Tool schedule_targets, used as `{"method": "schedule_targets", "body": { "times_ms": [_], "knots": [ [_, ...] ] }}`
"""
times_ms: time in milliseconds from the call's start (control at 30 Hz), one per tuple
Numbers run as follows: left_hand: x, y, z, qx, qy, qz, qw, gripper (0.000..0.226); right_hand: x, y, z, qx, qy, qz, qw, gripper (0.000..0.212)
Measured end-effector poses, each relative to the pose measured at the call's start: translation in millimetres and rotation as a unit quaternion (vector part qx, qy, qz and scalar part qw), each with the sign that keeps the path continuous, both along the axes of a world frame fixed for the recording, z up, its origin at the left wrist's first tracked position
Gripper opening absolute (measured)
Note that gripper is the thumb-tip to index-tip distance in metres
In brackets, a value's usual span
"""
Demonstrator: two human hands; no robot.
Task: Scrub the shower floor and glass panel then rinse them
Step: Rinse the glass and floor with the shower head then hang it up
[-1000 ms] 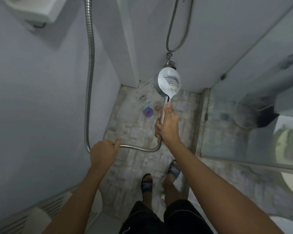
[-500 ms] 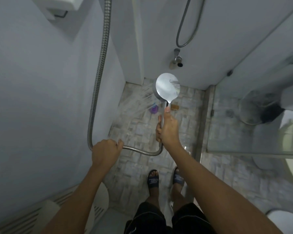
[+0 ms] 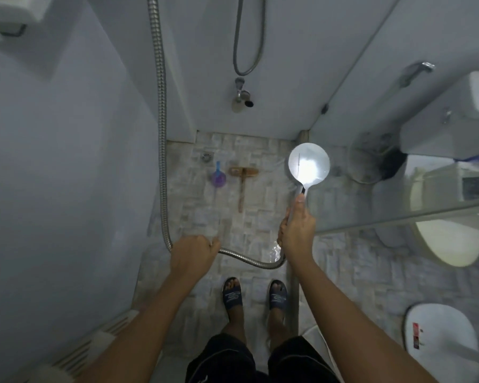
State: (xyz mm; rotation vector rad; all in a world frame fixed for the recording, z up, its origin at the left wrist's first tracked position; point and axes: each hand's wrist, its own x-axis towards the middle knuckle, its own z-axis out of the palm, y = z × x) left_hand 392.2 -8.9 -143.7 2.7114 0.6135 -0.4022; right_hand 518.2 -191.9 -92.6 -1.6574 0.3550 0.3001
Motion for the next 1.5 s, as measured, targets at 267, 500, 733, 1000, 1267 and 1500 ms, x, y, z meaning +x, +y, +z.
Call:
{"method": "schedule_targets", "body": {
  "times_ms": [267, 500, 733, 1000, 1267, 1500],
  "knots": [
    [36.3, -47.3, 13.8, -0.014, 0.043, -0.023, 0.999, 0.053, 9.1, -50.9, 5.4, -0.032, -0.031, -0.059, 0.997, 0.051],
    [55.0, -66.8, 11.8, -0.036, 0.042, -0.029, 0.998, 0.054, 23.5, -78.2, 5.1, -0.035, -0.037, -0.097, 0.994, 0.053],
    [70.4, -69.4, 15.1, -0.054, 0.034, -0.004, 0.998, 0.057, 36.5, -79.7, 13.1, 0.008, -0.062, -0.081, 0.995, 0.052],
    [96.8, -46.7, 32.3, -0.08, 0.007, 0.038, 0.996, 0.06, 65.1, -66.6, 38.8, 0.064, -0.062, -0.135, 0.987, 0.065],
    [141.0, -37.3, 41.0, -0.06, -0.009, 0.04, 0.997, 0.055, 104.2, -58.1, 50.8, 0.062, -0.099, -0.152, 0.982, 0.066],
    [188.1, -35.7, 39.3, -0.075, -0.017, 0.065, 0.995, 0.054, 179.9, -47.4, 54.3, 0.061, -0.118, -0.149, 0.98, 0.065]
  ]
}}
